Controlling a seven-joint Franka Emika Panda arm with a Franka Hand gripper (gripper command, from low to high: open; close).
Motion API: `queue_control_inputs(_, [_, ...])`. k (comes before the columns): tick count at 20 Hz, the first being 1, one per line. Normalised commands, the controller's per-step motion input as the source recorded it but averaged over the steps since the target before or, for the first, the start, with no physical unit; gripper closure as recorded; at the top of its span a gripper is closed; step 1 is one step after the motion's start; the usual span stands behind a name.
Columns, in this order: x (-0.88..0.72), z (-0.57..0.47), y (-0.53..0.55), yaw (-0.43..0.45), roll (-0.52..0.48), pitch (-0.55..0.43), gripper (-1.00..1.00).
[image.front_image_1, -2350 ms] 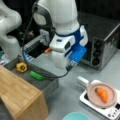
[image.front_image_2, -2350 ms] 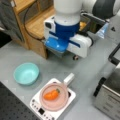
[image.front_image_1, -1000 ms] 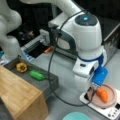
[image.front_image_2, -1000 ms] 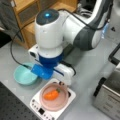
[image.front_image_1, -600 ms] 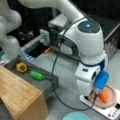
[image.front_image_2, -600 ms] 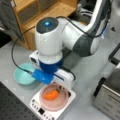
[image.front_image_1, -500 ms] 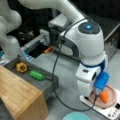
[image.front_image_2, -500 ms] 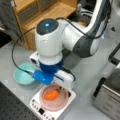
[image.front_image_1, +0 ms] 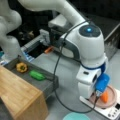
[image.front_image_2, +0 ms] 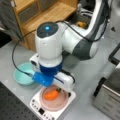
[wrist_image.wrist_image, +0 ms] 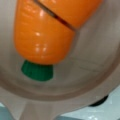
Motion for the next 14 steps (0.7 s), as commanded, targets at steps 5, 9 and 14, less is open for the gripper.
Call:
queue_control_inputs(5, [0.33, 0.05, 0.12, 0.009, -0.110, 0.109, -1.00])
queue_control_inputs(9, [0.31, 0.04, 0.12, 0.003, -0.119, 0.108, -1.00])
queue_control_inputs(14, [0.31, -0.03, 0.13, -0.015, -0.161, 0.092, -1.00])
